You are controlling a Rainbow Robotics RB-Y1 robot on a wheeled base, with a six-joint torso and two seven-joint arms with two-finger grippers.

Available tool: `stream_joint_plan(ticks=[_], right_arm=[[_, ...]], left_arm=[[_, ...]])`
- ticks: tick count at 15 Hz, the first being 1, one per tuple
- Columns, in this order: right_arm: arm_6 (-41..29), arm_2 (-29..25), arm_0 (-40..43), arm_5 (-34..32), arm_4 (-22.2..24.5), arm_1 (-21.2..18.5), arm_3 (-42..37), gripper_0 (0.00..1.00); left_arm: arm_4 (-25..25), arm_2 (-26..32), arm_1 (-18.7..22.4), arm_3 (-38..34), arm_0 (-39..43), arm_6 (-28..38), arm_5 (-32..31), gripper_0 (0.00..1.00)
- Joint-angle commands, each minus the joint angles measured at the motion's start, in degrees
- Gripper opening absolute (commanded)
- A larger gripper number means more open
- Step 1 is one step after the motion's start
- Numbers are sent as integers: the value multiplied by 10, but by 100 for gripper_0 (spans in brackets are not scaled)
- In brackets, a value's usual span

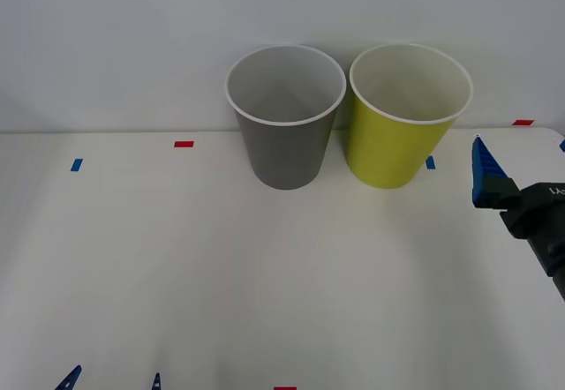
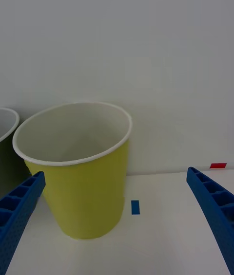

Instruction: Put cans in the gray bin and PET bottles in the light green bin.

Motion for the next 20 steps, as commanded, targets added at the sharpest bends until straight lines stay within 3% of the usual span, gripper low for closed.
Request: stream_joint_plan(ticks=[1, 3, 9, 14, 17, 20], right_arm=[[-1, 33, -9, -45, 94, 33, 50, 100], [-5, 43, -11, -172, 136, 54, 143, 100], [10, 54, 23, -361, 127, 78, 290, 100], [8, 60, 135, -440, 125, 72, 294, 100], [16, 70, 191, -476, 63, 36, 294, 100], [31, 83, 240, -511, 32, -1, 294, 100]], left_arm=[[0, 0, 0, 0, 0, 0, 0, 100], [0, 0, 0, 0, 0, 0, 0, 100], [0, 0, 0, 0, 0, 0, 0, 100], [0, 0, 0, 0, 0, 0, 0, 100], [0, 0, 0, 0, 0, 0, 0, 100], [0, 0, 0, 0, 0, 0, 0, 100]])
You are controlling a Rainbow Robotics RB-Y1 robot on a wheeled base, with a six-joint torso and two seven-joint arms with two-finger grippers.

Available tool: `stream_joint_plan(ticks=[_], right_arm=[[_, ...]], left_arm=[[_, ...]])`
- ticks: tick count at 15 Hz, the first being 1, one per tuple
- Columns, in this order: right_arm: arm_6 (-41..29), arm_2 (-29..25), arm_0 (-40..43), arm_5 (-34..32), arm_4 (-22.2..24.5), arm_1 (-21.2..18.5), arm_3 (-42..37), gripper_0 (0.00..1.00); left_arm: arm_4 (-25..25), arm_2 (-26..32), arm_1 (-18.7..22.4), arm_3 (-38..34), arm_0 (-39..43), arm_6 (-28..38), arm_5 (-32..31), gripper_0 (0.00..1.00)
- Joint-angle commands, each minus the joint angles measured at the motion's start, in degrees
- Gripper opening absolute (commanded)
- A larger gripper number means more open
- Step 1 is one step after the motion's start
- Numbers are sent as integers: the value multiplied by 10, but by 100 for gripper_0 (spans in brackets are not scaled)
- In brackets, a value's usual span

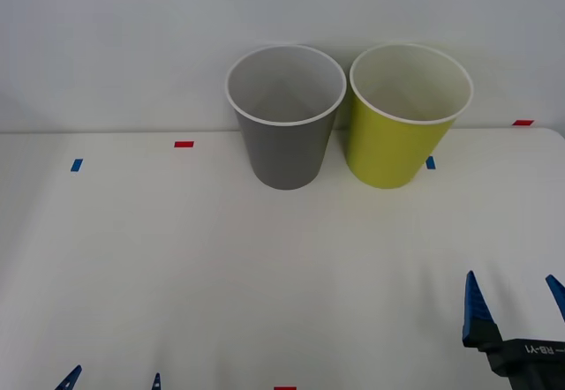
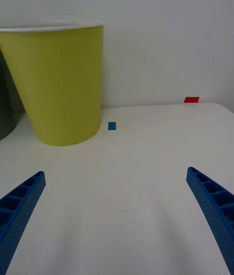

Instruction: Put cans in the gray bin and PET bottles in the light green bin.

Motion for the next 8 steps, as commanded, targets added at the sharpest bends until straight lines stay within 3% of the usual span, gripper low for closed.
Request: stream_joint_plan(ticks=[1, 5, 8], right_arm=[[14, 16, 49, -34, -25, -28, 0, 100], [18, 28, 57, -133, -21, -41, 91, 100], [26, 35, 87, -158, -13, -51, 98, 100]], left_arm=[[0, 0, 0, 0, 0, 0, 0, 100], [0, 0, 0, 0, 0, 0, 0, 100], [0, 0, 0, 0, 0, 0, 0, 100]])
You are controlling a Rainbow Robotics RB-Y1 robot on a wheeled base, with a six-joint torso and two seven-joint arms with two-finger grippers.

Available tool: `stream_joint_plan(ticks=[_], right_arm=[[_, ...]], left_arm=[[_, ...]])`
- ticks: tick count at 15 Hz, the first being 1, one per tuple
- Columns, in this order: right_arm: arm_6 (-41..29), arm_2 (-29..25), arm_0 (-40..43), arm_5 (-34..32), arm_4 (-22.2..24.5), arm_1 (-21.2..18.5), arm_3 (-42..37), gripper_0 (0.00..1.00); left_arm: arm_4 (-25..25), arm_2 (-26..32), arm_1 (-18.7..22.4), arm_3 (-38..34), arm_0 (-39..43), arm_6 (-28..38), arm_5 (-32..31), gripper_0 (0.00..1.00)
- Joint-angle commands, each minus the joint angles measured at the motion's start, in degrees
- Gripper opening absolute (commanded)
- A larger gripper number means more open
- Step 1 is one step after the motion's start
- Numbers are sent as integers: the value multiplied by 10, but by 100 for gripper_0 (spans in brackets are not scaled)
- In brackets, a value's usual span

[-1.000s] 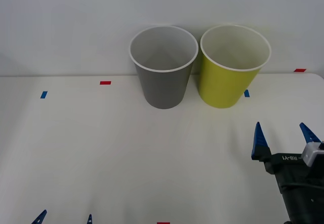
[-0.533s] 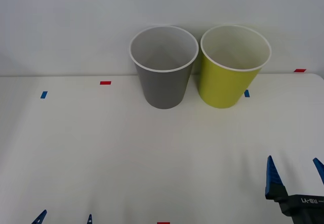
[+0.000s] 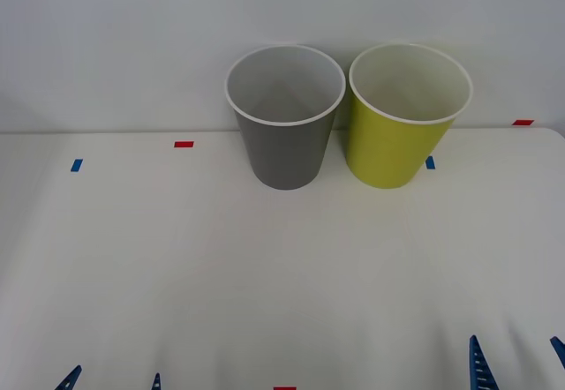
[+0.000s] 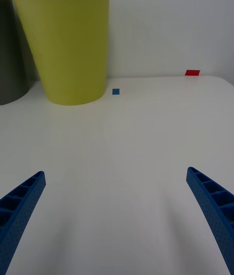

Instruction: Put cans in the gray bin and PET bottles in the light green bin.

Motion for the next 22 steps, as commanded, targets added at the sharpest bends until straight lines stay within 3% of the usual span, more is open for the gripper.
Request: stream_joint_plan(ticks=[1, 22], right_arm=[[10, 4, 29, -21, 8, -9, 2, 100], [13, 15, 58, -34, 9, -9, 2, 100]], left_arm=[[0, 0, 0, 0, 0, 0, 0, 100], [0, 0, 0, 0, 0, 0, 0, 100]])
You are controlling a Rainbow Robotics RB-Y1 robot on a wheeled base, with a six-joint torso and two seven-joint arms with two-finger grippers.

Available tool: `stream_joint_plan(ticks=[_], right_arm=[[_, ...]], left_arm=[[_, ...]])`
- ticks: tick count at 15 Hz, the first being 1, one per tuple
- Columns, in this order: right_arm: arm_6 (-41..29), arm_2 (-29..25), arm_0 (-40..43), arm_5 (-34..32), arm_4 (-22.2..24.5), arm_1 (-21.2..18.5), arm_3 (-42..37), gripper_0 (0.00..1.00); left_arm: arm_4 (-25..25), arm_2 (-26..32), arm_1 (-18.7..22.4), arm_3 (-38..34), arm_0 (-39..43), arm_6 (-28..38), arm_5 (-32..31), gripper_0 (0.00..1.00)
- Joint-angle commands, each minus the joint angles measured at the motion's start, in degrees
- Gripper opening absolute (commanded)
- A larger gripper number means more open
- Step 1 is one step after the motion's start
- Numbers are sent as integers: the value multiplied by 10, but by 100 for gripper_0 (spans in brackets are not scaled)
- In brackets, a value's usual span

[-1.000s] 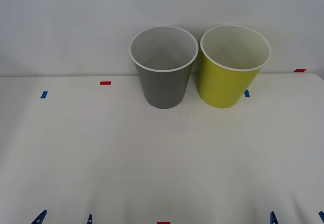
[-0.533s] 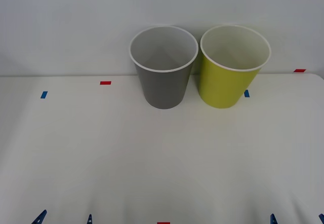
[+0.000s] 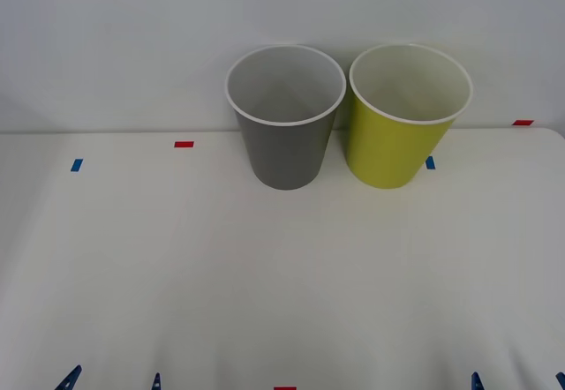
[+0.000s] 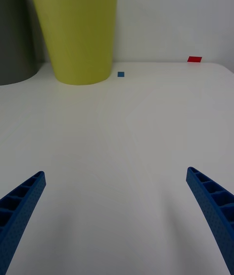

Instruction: Put cans in the gray bin and PET bottles in the light green bin.

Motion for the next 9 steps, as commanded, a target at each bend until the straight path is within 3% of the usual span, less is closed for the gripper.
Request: stream_joint_plan(ticks=[1, 9], right_arm=[[0, 0, 0, 0, 0, 0, 0, 100], [0, 0, 0, 0, 0, 0, 0, 100]], left_arm=[[0, 0, 0, 0, 0, 0, 0, 100], [0, 0, 0, 0, 0, 0, 0, 100]])
